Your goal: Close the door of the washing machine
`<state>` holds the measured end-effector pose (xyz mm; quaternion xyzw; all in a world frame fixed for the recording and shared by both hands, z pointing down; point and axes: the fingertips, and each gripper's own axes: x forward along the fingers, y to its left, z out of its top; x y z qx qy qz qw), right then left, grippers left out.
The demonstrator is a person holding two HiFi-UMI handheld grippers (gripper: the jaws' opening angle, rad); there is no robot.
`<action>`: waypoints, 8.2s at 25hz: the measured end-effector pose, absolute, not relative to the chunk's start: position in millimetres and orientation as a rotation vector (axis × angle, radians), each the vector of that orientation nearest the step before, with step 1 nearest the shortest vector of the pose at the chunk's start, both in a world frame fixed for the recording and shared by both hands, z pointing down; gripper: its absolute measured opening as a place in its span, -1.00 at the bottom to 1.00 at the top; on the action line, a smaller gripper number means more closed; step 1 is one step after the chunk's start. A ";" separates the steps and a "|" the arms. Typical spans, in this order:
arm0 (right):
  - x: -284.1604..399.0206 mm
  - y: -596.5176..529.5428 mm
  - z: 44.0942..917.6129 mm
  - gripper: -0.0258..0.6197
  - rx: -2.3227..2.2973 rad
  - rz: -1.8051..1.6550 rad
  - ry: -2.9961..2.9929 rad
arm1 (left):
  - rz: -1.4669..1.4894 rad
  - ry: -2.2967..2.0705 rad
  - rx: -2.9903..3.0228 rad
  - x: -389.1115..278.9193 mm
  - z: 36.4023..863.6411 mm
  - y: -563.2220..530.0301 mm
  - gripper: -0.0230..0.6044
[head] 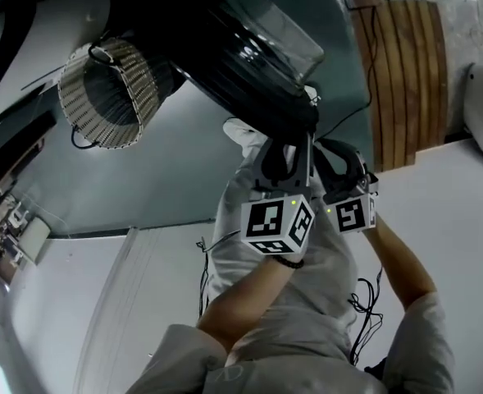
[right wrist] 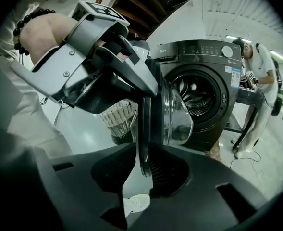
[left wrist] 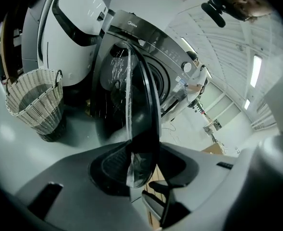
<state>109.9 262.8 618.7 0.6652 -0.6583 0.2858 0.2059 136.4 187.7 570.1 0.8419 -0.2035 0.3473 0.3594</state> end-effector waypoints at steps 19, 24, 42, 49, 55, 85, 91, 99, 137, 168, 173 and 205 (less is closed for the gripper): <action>196.1 256.9 634.7 -0.65 1.959 0.657 -1.710 | 0.851 -0.442 2.061 210.3 567.9 203.4 -0.35; 213.3 252.1 636.7 -0.65 1.946 0.626 -1.698 | 0.833 -0.419 2.046 225.2 566.9 206.0 -0.34; 284.2 251.7 636.5 -0.64 1.892 0.581 -1.742 | 0.953 0.504 2.425 265.2 551.0 230.0 -0.92; 318.3 245.3 635.5 -0.64 1.807 0.567 -1.785 | 0.908 0.621 2.499 295.8 549.5 225.6 -0.92; 351.1 239.2 635.7 -0.62 1.796 0.550 -1.786 | 0.868 0.607 2.554 317.8 552.0 217.7 -0.92; 516.8 153.5 639.3 -0.50 1.664 0.313 -1.820 | 0.661 0.629 2.786 462.1 555.0 142.6 -0.92; 531.3 145.4 639.3 -0.48 1.632 0.295 -1.824 | 0.659 0.609 2.805 475.0 558.0 132.3 -0.92; 554.5 125.7 639.8 -0.45 1.648 0.304 -1.800 | 0.656 0.573 2.856 490.3 556.8 116.4 -0.92; 589.9 115.7 641.6 -0.38 1.958 0.455 -1.553 | 0.562 0.489 2.830 440.0 530.3 86.5 -0.92; 307.5 130.9 252.4 -0.89 2.354 0.474 -1.794 | 0.239 -0.248 2.906 129.5 210.0 -12.8 -0.92; 286.2 112.5 175.2 -0.89 2.339 0.352 -1.856 | 0.167 -0.316 2.951 91.7 150.9 -29.6 -0.92; 223.7 122.8 -15.9 -0.89 2.433 -0.222 -1.930 | -0.254 -0.508 3.085 -28.1 -18.8 -64.3 -0.92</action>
